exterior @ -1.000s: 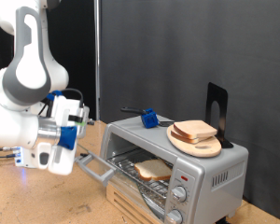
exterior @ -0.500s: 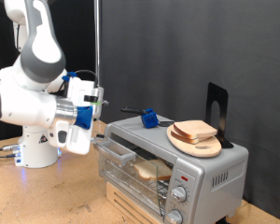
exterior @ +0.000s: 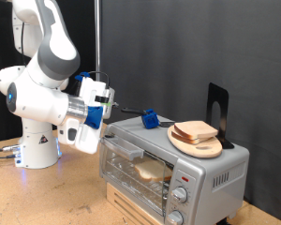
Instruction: Make a piece of toast with the oven
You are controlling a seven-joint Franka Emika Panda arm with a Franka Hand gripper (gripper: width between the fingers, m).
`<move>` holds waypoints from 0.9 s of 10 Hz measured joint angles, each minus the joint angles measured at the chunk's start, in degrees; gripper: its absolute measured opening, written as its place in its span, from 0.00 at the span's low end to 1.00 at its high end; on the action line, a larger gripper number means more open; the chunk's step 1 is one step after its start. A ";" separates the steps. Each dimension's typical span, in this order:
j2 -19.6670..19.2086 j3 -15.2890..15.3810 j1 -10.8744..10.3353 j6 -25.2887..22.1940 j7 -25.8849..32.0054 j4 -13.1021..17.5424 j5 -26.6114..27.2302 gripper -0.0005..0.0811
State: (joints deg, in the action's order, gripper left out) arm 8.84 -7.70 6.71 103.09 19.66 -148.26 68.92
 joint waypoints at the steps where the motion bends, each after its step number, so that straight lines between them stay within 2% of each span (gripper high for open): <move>1: -0.02 0.13 0.00 0.06 0.52 -0.12 -0.02 1.00; 3: 0.00 0.15 0.01 -0.47 1.30 -0.74 -0.51 1.00; 5: 0.18 -0.34 0.59 -2.64 1.19 -0.97 -3.23 1.00; 7: 1.01 -2.59 2.79 -6.09 -0.58 -0.47 -6.95 1.00; 9: 1.69 -5.14 5.03 -8.20 -1.52 1.03 -7.88 1.00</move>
State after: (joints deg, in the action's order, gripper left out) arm 10.53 -12.84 11.73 94.89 18.13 -147.23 61.04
